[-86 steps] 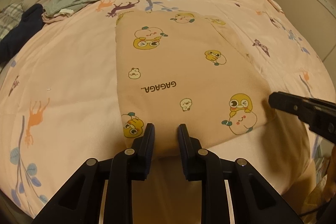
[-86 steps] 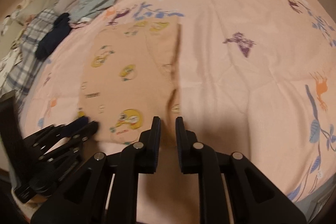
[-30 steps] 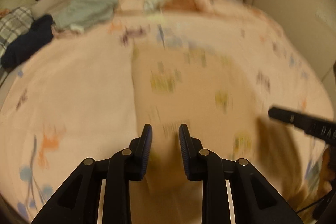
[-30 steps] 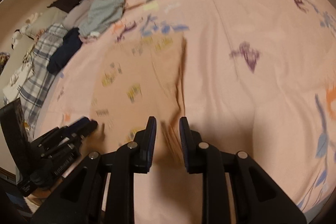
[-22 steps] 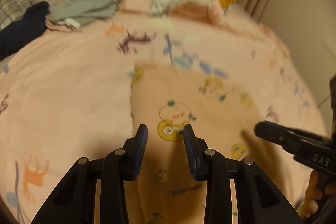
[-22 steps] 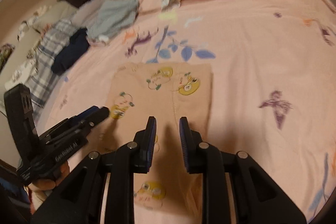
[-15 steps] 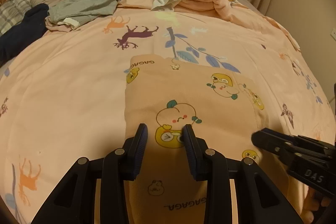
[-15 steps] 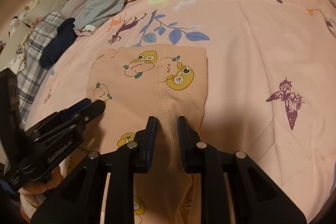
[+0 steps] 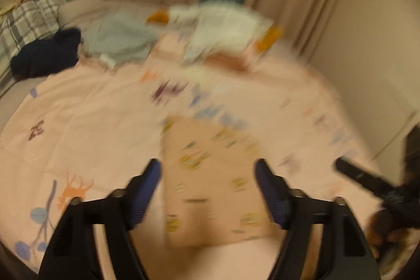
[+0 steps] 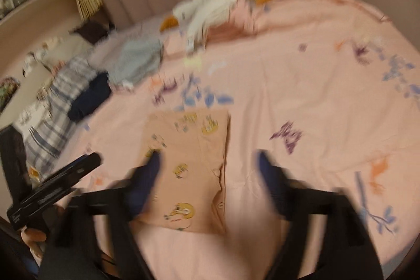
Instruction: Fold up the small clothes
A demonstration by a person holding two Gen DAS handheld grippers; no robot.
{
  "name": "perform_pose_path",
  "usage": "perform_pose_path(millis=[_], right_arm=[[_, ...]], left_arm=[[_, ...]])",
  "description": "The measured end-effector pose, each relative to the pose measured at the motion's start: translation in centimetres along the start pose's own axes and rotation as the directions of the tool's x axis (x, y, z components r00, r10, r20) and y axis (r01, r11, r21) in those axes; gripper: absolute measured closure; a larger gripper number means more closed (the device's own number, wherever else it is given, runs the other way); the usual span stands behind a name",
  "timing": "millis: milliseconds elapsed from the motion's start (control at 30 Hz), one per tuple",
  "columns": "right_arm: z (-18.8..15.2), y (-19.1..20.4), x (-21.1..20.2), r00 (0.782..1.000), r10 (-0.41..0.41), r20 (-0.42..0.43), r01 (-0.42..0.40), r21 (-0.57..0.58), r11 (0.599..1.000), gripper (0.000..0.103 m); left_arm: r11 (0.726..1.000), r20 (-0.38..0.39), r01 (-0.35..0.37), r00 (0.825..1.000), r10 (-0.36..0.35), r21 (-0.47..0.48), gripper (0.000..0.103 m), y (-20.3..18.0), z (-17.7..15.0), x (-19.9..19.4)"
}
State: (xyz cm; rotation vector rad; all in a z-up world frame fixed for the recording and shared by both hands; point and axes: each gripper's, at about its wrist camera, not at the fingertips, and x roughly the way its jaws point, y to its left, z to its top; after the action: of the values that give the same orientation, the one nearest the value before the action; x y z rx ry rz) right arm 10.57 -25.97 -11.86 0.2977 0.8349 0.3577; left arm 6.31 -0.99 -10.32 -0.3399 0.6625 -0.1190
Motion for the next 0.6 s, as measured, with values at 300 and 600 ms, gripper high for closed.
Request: perform_pose_path(millis=[300, 600], right_arm=[[-1.3, 2.4, -7.0, 1.0, -0.003, 0.029, 0.005, -0.069, 0.998, 0.001], [-1.7, 2.8, -7.3, 0.999, -0.04, 0.023, 0.041, -0.044, 0.998, 0.001]], left_arm=[[0.993, 0.1, -0.095, 0.991, 0.088, 0.065, 0.0, -1.9, -0.3, -7.8], [0.995, 0.083, -0.085, 0.993, 0.081, 0.054, 0.0, -1.4, -0.7, -8.4]])
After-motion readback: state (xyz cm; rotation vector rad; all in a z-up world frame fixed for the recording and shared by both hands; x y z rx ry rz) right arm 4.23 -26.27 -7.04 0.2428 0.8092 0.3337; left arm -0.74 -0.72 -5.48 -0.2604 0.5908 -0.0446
